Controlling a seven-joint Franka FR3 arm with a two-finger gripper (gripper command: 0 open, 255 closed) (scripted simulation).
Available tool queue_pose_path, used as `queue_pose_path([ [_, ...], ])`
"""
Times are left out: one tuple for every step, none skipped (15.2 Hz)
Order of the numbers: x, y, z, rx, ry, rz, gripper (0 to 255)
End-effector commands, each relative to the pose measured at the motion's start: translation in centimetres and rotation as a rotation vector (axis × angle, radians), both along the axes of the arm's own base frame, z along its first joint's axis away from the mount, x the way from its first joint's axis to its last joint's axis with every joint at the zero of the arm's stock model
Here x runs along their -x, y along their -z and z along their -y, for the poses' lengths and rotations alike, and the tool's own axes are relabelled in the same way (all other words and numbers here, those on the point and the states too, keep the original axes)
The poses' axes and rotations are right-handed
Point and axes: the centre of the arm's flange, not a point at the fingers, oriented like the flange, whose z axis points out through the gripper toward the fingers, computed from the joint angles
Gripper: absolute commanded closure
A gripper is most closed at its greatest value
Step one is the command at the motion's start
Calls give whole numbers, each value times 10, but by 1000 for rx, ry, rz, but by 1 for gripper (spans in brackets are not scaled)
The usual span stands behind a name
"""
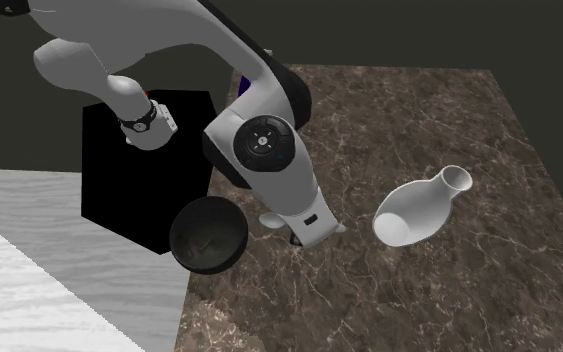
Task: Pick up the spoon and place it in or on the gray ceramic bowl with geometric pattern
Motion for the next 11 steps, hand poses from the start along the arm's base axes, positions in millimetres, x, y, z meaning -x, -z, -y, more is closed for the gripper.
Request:
queue_pose_path([
  [1, -10, 0, 0, 0, 0, 255],
  [1, -15, 0, 0, 0, 0, 255],
  [1, -20, 0, 0, 0, 0, 255],
  [1, -26, 0, 0, 0, 0, 255],
  [1, -31, 0, 0, 0, 0, 255],
  [1, -36, 0, 0, 0, 0, 255],
  [1, -42, 0, 0, 0, 0, 255],
  [1, -47, 0, 0, 0, 0, 255],
  [1, -52, 0, 0, 0, 0, 255],
  [1, -57, 0, 0, 0, 0, 255],
  [1, -63, 0, 0, 0, 0, 255],
])
